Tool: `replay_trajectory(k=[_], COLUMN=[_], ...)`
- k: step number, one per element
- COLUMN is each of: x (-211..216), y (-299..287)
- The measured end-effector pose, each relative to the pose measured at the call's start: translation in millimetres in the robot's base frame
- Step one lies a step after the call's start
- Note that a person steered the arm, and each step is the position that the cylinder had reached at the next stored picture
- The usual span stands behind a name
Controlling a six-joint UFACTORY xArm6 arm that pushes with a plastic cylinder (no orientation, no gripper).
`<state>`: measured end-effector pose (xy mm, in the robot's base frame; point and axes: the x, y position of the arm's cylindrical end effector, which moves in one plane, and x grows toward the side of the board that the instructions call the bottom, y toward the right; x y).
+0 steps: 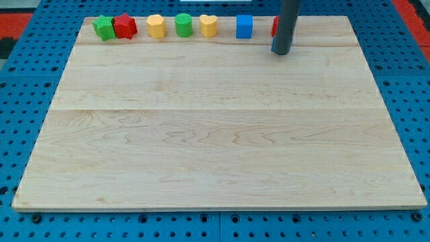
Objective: Place the blue triangle right to the red circle
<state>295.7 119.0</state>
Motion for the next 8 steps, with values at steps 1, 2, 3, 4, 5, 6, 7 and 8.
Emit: replay_trajectory(k=[1, 2, 3, 4, 5, 6, 7, 8], x=[-0.7, -6.0, -6.2, -12.1, -27.5, -32.8, -32.6, -18.8], y=[-3.5, -6.4, -22.1, -33.5, -19.6, 10.4, 29.7, 21.9])
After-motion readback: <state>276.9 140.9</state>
